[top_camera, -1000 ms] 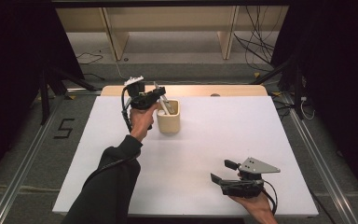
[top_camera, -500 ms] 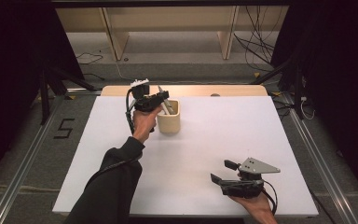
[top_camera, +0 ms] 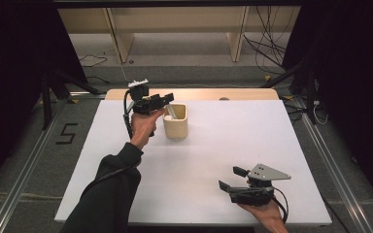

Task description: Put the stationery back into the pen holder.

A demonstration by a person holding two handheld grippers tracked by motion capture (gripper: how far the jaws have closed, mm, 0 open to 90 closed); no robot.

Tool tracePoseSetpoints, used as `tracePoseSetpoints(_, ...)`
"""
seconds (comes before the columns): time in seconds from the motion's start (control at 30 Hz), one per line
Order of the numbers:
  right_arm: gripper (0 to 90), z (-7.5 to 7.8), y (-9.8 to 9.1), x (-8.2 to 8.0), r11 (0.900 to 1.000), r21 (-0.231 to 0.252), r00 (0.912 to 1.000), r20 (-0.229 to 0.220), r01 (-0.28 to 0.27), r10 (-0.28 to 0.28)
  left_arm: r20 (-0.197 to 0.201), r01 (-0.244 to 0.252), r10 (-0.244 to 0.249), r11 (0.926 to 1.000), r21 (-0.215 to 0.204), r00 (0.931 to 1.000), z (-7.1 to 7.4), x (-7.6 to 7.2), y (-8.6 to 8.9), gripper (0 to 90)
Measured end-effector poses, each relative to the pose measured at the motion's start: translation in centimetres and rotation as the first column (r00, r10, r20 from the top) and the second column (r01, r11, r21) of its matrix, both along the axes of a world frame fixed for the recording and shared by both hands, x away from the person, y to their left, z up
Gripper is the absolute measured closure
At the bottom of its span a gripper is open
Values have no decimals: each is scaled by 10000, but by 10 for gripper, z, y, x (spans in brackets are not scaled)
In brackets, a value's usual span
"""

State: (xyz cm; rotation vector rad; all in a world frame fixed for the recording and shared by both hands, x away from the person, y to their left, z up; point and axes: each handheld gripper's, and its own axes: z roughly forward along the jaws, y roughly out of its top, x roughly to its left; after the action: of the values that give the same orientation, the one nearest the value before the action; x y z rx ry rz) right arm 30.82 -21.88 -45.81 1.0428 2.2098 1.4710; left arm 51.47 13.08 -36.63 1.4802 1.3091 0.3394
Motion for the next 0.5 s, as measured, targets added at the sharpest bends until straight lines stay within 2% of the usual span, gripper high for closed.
tracePoseSetpoints(0.27,256,0,1,0,10000,-4,10000,-14,14,-14,-105,417,-418,9991,-108,9991,5,-9,9,309)
tracePoseSetpoints(0.5,256,0,0,0,10000,40,10000,-27,46,-46,-45,940,-941,9954,-165,9956,7,-25,24,275)
